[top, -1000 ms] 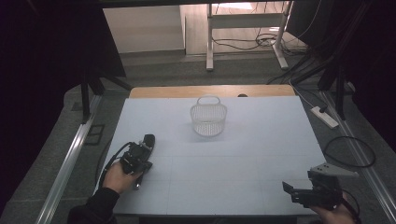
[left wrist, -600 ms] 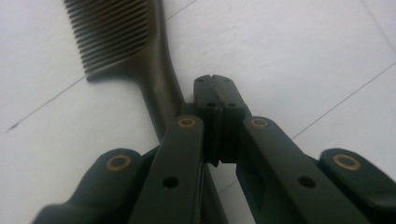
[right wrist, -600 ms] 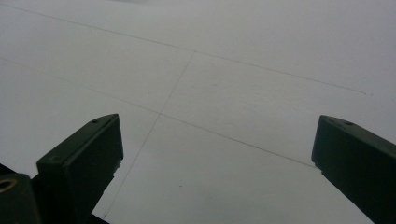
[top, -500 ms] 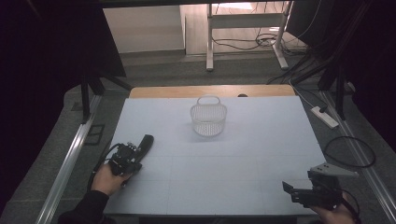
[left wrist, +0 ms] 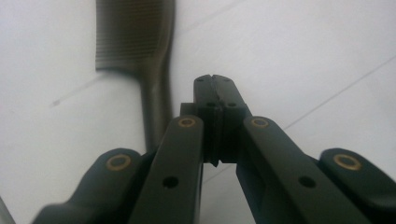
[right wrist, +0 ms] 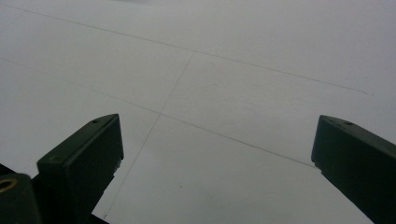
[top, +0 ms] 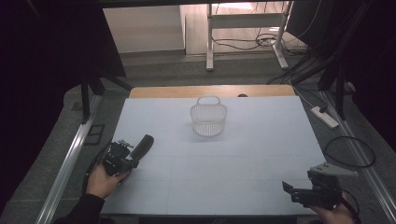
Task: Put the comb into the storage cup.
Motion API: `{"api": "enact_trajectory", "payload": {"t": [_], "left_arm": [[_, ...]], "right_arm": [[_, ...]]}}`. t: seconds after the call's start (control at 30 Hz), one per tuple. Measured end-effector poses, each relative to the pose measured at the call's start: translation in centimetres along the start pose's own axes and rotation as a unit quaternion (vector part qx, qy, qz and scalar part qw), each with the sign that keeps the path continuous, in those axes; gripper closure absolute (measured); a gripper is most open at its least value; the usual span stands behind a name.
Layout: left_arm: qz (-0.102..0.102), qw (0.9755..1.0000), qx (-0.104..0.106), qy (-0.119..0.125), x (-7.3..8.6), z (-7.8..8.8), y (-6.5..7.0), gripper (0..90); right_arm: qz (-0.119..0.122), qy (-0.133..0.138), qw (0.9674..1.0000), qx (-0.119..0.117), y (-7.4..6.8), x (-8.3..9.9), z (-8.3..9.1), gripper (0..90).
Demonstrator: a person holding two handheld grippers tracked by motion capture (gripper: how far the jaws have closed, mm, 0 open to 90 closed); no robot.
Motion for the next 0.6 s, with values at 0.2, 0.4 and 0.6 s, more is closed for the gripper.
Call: {"api": "enact_trajectory", "payload": {"t": [0.2,0.4,0.6], "left_arm": [[-0.011,0.9997,-0.006,0.022,-0.3,1.0,1.2,88.6],[0.015,0.999,-0.022,0.036,0.3,1.6,0.0,66.5],[0.039,0.9963,-0.047,0.06,1.0,2.4,-1.6,41.7]], "right_arm": [[0.0,0.0,1.0,0.0,0.0,0.0,0.0,2.6],[-0.001,0.001,1.0,0.0,0.0,0.0,0.0,2.6],[0.0,0.001,1.0,0.0,0.0,0.0,0.0,2.6]]}}
Point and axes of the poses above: each handheld gripper's, and its own axes: z roughly backward along the jaws, x roughly out of its underside, y roughly to its right, the point moved 5 cm from there along -z, roughly forward along the jaws, and after that the axes turned 9 degrees about y, right-handed, at the moved point
